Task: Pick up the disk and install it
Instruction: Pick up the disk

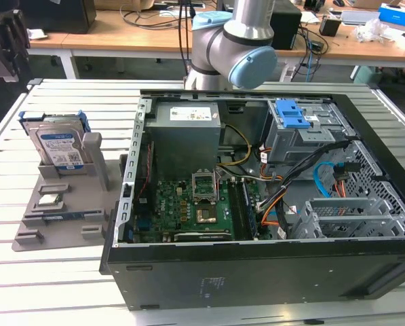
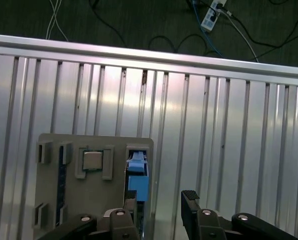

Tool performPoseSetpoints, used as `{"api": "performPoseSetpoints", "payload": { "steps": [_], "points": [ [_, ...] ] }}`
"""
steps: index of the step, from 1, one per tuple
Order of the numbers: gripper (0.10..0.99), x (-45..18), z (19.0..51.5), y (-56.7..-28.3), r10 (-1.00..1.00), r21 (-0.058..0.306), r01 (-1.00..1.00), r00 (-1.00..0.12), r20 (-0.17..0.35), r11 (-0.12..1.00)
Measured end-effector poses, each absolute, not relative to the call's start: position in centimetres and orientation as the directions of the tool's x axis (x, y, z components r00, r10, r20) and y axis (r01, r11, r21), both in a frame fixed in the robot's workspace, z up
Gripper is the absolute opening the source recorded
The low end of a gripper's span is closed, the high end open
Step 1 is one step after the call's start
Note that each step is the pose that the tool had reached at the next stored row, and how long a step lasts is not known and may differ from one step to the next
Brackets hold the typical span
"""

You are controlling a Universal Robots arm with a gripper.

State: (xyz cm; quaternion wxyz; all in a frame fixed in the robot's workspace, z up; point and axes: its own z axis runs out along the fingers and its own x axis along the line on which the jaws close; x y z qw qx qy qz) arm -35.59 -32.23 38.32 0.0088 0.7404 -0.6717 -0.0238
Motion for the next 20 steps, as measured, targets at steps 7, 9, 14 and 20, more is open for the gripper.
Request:
{"api": "performPoseSetpoints", "payload": {
  "steps": [7, 9, 14, 20],
  "points": [
    [0.482, -35.6, 37.7, -32.2, -0.995, 0.045, -0.994, 0.096, -0.023, -0.097],
    [0.482, -35.6, 37.5, -32.2, -0.995, 0.045, -0.994, 0.096, -0.023, -0.097],
    [0.482, -35.5, 36.9, -32.2, -0.995, 0.045, -0.994, 0.096, -0.023, -0.097],
    [0.482, -35.5, 36.2, -32.2, -0.995, 0.045, -0.994, 0.096, -0.023, -0.097]
  ]
}}
